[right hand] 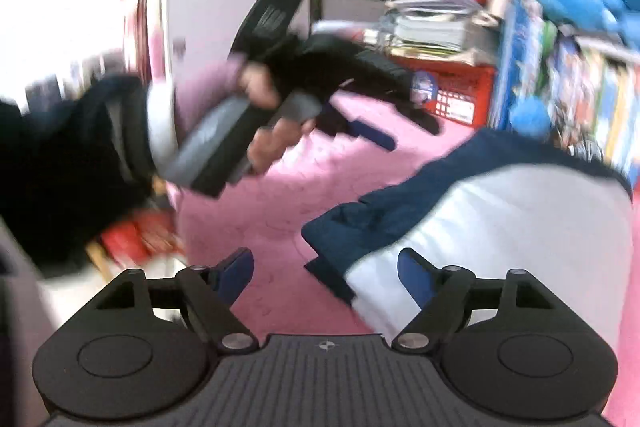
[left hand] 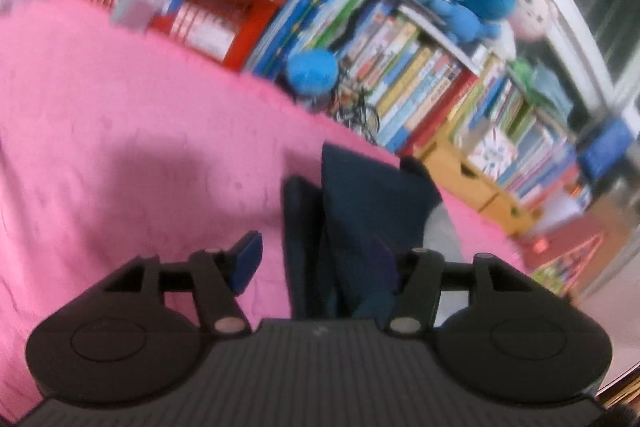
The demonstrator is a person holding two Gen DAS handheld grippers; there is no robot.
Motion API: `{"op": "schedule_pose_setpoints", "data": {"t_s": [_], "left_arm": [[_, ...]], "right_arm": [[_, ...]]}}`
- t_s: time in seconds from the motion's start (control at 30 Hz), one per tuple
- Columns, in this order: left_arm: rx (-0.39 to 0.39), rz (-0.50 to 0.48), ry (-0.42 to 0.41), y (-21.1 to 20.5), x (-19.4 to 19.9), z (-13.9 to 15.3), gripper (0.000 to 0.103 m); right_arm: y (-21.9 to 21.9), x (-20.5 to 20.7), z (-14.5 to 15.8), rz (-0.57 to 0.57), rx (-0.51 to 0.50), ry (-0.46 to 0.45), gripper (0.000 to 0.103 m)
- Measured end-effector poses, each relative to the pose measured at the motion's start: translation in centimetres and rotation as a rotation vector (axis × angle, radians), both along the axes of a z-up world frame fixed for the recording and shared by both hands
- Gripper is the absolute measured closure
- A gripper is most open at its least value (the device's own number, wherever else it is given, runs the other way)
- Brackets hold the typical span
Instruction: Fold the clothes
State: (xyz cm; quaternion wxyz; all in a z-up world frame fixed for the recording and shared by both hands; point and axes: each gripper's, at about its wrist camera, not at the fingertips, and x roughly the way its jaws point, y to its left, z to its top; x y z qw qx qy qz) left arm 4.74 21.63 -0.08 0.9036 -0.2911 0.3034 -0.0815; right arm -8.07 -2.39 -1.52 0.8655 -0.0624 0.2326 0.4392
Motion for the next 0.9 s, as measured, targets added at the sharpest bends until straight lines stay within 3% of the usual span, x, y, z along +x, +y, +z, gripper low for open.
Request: {"op": "schedule_pose_setpoints", "data": {"t_s": [0.03,0.17,0.3,0.4,0.5,0.6,0.67,0.8,0.9], "left_arm": [[-0.005,0.000,0.007,0.0,0.1,-0.3,0.042],[-0.029,-0.021,0.045,-0.5,1.0,-1.5,0.037],[-0.105,-0.044,0.101,-1.0,2.7,-2.9,0.035],[-0.108,-0.072,0.134,-1.7,4.3,-3.3,0.041],[-0.048,-0.119,0.134,-2.7,5.0,-3.1,0.047],[0.011,-0.162,0.126,-3.9,6.1,-2.2,0.049],[0.016,-0.176,0.126,-4.4,7.3,-1.6,0.050],[0.063,-0.203,0.120,-5.6,8.8,-0.9,0.050],[0.077,-0.202,0.099,-5.4,7.1,-1.3,0.050]], "right_arm": [[-1.5,0.4,0.4,-0.013,0.029,0.015,0.023],[-7.6,3.2,1.3,-0.245,0.114,0.073,0.017],[-12.6,8.4,0.1,-0.494,0.217,0.248,0.017],[-13.9,10.7,-1.6,-0.551,0.269,0.344,0.018],[-12.8,11.7,-2.6,-0.543,0.254,0.395,0.036],[-12.1,11.2,-2.9,-0.523,0.229,0.379,0.052],[-11.9,10.9,-2.7,-0.529,0.232,0.382,0.054],[-12.5,8.8,-1.7,-0.531,0.195,0.297,0.055],[-11.9,5.3,-0.5,-0.514,0.065,0.146,0.049]]}}
